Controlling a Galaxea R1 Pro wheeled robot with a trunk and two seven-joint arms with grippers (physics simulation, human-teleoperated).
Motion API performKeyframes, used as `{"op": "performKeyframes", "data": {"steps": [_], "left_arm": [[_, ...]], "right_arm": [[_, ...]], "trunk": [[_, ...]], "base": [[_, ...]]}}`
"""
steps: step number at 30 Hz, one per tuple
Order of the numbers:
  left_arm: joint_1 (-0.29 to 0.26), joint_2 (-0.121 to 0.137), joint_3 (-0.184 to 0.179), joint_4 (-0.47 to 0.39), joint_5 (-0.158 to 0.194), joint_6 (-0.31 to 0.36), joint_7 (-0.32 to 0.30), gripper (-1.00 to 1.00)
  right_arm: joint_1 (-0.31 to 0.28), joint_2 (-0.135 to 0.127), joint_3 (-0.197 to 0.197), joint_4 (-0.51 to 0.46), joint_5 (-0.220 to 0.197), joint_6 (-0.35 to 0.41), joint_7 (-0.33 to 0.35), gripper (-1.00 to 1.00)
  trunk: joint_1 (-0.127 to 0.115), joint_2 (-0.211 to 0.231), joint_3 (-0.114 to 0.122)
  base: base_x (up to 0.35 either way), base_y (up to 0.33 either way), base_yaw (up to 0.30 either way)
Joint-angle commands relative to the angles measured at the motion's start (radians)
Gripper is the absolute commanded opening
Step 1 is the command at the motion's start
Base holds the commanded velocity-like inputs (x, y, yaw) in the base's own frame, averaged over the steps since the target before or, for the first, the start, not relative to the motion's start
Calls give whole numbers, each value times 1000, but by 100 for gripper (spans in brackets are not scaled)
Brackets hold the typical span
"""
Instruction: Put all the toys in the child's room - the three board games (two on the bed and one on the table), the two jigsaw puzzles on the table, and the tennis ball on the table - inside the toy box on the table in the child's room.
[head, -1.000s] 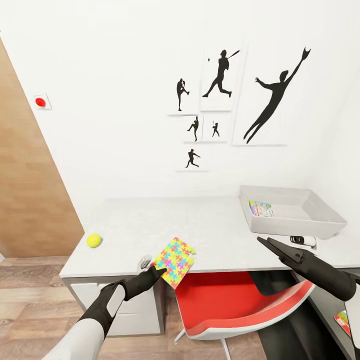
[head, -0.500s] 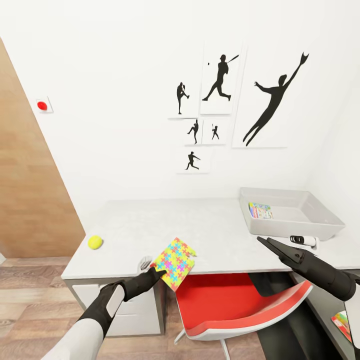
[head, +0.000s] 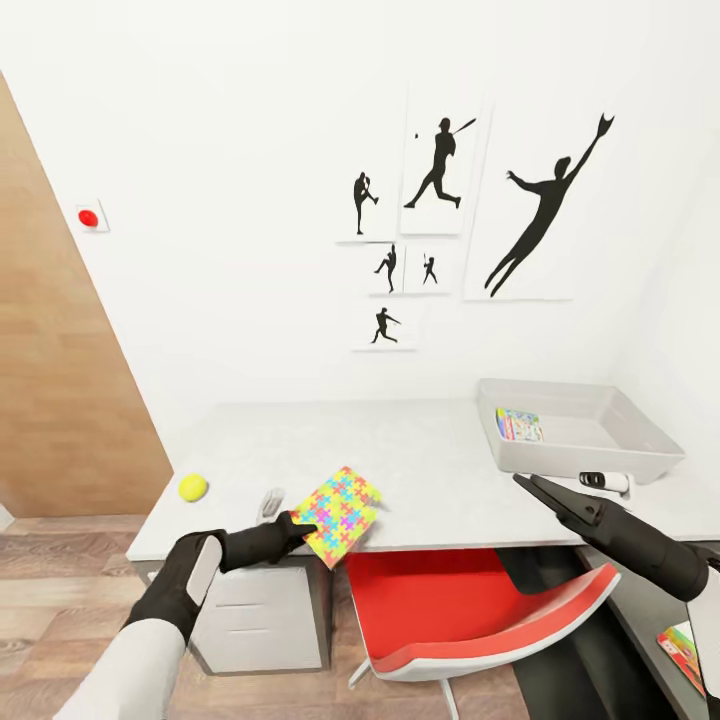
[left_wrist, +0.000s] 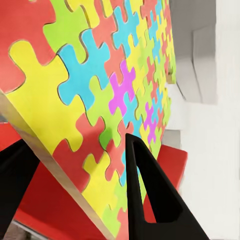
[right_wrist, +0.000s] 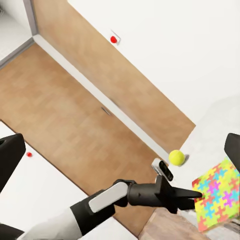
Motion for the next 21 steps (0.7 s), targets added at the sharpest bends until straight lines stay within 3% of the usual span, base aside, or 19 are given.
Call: {"op": "performKeyframes", "data": {"steps": [1, 6, 9, 13, 15, 17, 21], "left_arm": [[-1, 14, 5, -22, -5, 34, -5, -100], [-5, 76, 5, -97, -5, 132, -47, -100], [-5, 113, -15, -129, -5, 152, -148, -100], [-7, 178, -96, -140, -6, 160, -306, -100], [-13, 197, -119, -141, -6, 165, -361, -100], [-19, 218, -136, -142, -7, 169, -439, -100], [-25, 250, -142, -142, -7, 171, -511, -100]], "right_arm": [[-1, 6, -1, 0, 0, 5, 2, 100], [-1, 24, -3, 0, 0, 5, -9, 100], [-1, 26, -3, 0, 0, 5, -29, 100], [-1, 27, -2, 0, 0, 5, -57, 100], [-1, 27, 0, 0, 0, 5, -73, 100], [-1, 27, 1, -1, 0, 5, -112, 100], [-1, 27, 2, -1, 0, 7, -176, 100]], "trunk": [[-4, 6, 2], [-23, 41, 18], [-34, 62, 27], [-50, 90, 39], [-57, 104, 46], [-65, 118, 52], [-80, 146, 65]], "base": [[0, 0, 0], [0, 0, 0], [0, 0, 0], [0, 0, 0], [0, 0, 0], [0, 0, 0], [0, 0, 0]]}}
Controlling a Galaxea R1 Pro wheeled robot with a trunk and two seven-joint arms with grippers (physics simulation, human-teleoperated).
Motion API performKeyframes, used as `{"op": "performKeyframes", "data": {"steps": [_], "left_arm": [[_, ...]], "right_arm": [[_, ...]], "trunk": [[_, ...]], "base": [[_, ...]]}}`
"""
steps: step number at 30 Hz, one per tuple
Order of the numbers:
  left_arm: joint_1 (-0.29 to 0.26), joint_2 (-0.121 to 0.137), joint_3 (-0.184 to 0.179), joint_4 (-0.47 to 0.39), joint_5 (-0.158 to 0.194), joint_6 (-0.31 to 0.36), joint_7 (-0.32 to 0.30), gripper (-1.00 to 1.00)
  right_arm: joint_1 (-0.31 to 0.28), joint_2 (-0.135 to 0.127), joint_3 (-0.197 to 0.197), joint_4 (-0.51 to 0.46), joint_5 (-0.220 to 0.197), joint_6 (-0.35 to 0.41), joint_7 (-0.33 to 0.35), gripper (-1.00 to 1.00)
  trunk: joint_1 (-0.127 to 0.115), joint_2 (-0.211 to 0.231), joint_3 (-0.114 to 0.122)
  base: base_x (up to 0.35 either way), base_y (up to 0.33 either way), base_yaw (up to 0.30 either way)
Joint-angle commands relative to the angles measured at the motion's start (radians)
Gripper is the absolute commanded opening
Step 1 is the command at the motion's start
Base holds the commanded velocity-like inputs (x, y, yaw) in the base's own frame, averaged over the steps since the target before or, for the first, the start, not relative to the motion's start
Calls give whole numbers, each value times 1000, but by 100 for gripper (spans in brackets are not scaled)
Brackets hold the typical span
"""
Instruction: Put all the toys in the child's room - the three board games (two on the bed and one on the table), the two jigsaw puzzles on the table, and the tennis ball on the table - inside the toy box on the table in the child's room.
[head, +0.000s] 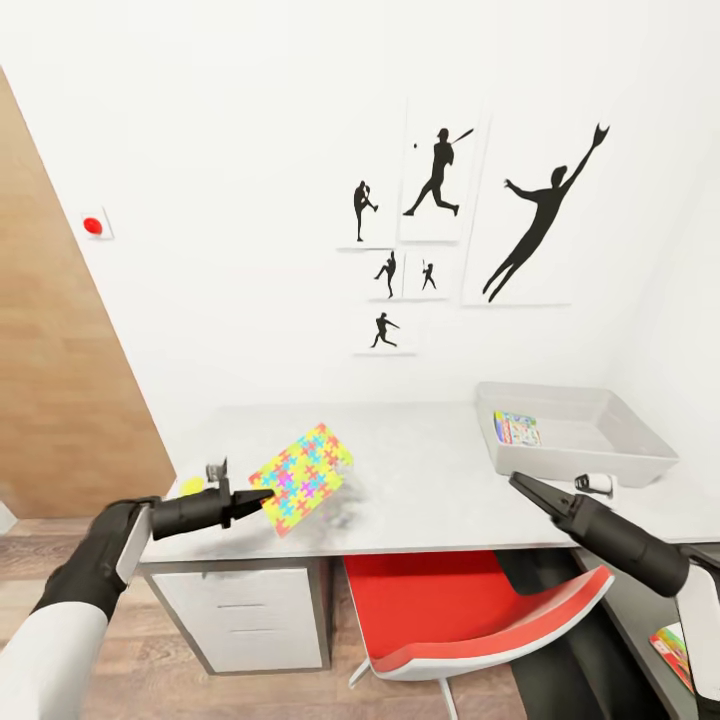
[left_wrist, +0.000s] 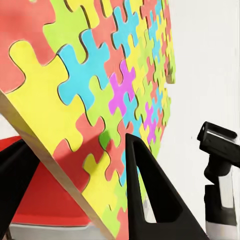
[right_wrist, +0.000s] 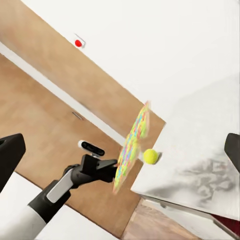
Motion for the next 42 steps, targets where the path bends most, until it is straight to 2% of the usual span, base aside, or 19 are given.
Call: {"op": "performKeyframes", "data": {"steps": [1, 5, 8, 12, 16, 19, 23, 25, 30, 36, 42], "left_arm": [[-1, 6, 0, 0, -2, 6, -23, -100], [-3, 20, -1, 0, -1, 5, -106, -100], [-3, 30, -1, -8, -3, 5, -220, -100], [-15, 29, -1, -29, -4, 5, -272, -100], [-22, 30, -6, -52, -4, 5, -285, -100], [-24, 44, -16, -64, -4, 5, -289, -100], [-24, 52, -59, -68, -3, 5, -290, -100], [-24, 53, -69, -69, -3, 5, -290, -100], [-24, 54, -74, -69, -3, 5, -290, -100], [-24, 55, -75, -69, -2, 5, -290, -100], [-24, 57, -75, -69, -1, 5, -291, -100]], "right_arm": [[-1, 0, 3, 0, 2, 4, -14, 100], [-1, 0, 37, -1, 2, 3, -57, 100], [-1, 0, 61, 0, 2, 2, -82, 100], [-1, 0, 66, 0, 1, 0, -87, 100], [-1, 0, 63, 0, -3, -25, -88, 100], [-1, 0, 64, 0, -6, -57, -91, 100], [-1, 0, 66, 0, -7, -66, -89, 100], [-1, 0, 66, 0, -7, -67, -87, 100], [-1, 1, 65, 0, -14, -65, -84, 100], [-1, 31, 60, 0, -14, -65, -89, 100], [-1, 37, 62, 1, -14, -71, -88, 100]], "trunk": [[-4, 6, 2], [-19, 34, 14], [-30, 55, 24], [-46, 83, 36], [-61, 111, 49], [-73, 132, 58], [-88, 160, 71], [-96, 174, 77], [-115, 209, 93], [-138, 251, 111], [-138, 251, 111]], "base": [[0, 0, 0], [0, 0, 0], [0, 0, 0], [0, 0, 0], [0, 0, 0], [0, 0, 0], [0, 0, 0], [0, 0, 0], [0, 0, 0], [0, 0, 0], [0, 0, 0]]}}
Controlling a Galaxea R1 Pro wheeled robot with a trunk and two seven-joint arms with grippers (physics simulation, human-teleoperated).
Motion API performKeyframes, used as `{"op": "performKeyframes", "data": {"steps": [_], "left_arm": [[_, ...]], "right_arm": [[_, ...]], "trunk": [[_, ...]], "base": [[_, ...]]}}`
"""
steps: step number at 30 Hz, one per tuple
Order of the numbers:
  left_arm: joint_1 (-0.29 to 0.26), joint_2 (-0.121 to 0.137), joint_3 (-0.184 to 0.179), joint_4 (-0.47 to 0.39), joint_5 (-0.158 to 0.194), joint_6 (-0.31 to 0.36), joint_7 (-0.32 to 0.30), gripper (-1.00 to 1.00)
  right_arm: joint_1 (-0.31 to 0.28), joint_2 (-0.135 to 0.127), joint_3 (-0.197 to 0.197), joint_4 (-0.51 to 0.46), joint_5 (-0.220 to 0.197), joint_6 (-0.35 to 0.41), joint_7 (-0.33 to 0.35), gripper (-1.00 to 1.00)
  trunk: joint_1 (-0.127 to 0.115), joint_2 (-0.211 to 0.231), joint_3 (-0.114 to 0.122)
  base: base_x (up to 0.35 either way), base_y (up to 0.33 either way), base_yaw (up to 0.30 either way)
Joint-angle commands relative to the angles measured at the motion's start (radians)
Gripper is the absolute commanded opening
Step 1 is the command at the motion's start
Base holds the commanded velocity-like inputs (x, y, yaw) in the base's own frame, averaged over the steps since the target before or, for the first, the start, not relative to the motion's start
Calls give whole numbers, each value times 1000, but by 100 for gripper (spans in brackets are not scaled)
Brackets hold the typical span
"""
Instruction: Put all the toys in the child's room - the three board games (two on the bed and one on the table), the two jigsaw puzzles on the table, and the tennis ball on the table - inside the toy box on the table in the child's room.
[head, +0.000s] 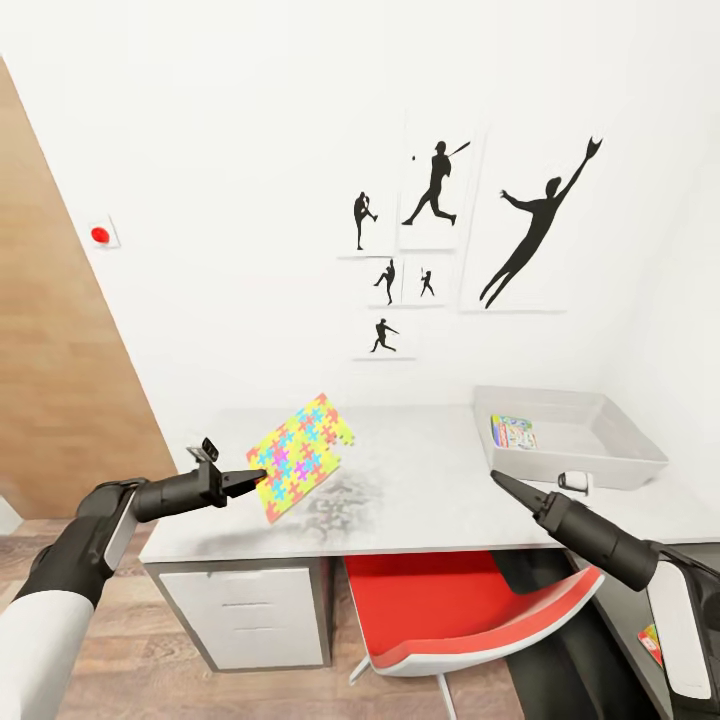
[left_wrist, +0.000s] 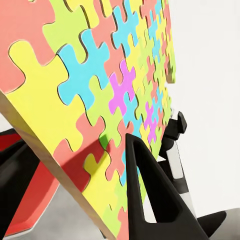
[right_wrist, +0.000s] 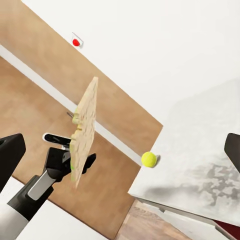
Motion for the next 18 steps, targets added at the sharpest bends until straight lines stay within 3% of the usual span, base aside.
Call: {"op": "performKeyframes", "data": {"steps": [1, 7, 18], "left_arm": [[-1, 0, 0, 0, 0, 11, -3, -100], [-1, 0, 1, 0, 0, 11, -3, -100], [-1, 16, 0, 0, 1, 11, -3, -100]], "right_arm": [[-1, 0, -1, 0, 1, 4, 4, 100], [-1, 1, 1, 0, 5, 4, 4, 100], [-1, 5, 3, 0, 8, 2, 5, 100]], "trunk": [[1, -2, -2], [1, -2, -1], [1, -2, 4]], "base": [[0, 0, 0], [0, 0, -66], [0, 0, -252]]}}
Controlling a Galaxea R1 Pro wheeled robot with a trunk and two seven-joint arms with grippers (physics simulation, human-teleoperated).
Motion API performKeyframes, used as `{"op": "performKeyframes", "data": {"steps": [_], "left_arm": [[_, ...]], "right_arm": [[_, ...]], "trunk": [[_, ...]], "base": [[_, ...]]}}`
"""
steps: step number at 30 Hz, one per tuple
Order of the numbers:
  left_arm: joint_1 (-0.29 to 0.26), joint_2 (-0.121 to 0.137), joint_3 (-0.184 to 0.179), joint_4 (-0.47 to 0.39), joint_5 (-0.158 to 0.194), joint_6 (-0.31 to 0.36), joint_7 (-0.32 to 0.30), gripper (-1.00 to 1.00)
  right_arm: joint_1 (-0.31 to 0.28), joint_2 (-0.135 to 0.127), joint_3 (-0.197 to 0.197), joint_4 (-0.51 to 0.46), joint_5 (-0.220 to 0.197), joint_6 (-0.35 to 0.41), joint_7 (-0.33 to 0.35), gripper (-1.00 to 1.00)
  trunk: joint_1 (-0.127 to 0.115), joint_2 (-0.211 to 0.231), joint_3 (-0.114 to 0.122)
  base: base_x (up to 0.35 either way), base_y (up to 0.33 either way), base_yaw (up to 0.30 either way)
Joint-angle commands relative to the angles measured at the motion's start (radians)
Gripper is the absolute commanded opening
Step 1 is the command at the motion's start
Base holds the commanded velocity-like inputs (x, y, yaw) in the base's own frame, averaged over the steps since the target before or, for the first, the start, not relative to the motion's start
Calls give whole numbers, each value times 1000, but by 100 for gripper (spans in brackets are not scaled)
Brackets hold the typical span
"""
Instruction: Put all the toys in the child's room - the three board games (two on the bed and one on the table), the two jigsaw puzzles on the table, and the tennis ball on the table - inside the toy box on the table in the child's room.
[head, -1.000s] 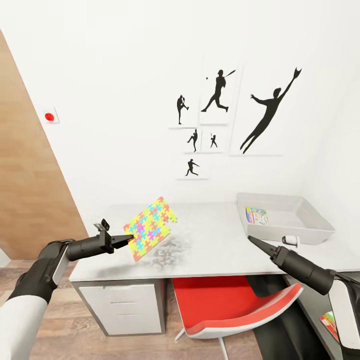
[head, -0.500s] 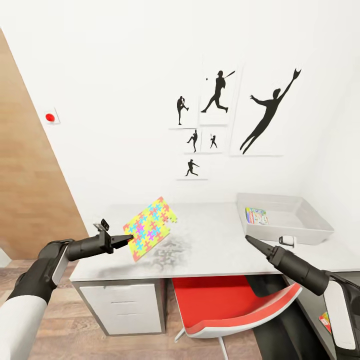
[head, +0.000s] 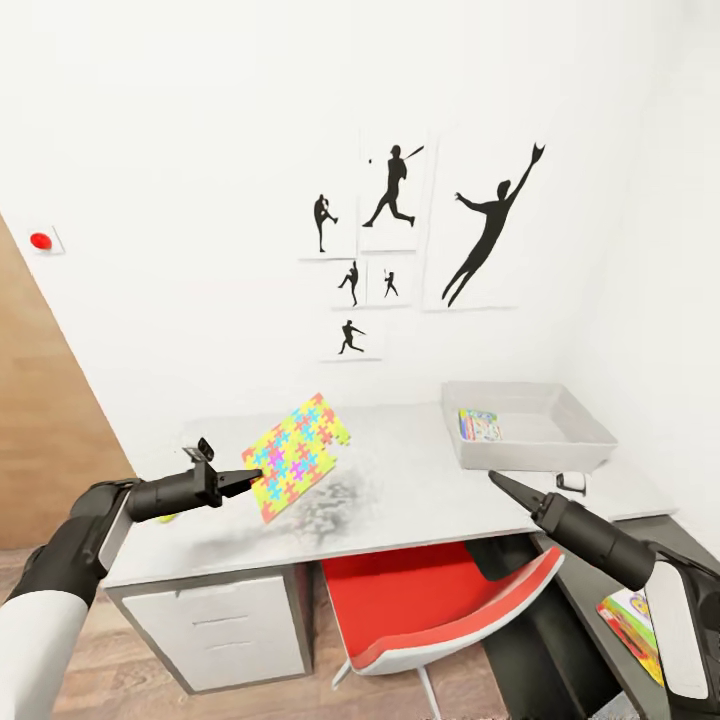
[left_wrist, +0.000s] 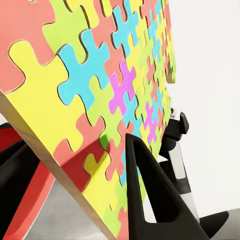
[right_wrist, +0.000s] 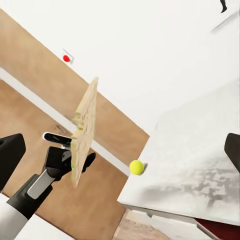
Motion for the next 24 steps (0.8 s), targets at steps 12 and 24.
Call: {"op": "performKeyframes", "data": {"steps": [12, 24], "left_arm": [[0, 22, -3, 0, -3, 11, -49, -100], [0, 23, -6, 0, -5, 10, -49, -100]], "right_arm": [[-1, 15, 0, 1, 6, -27, 1, 100], [-1, 14, -2, 4, 5, -30, 1, 100]], "trunk": [[1, -2, 4], [1, -2, 9]], "base": [[0, 0, -272], [0, 0, -272]]}}
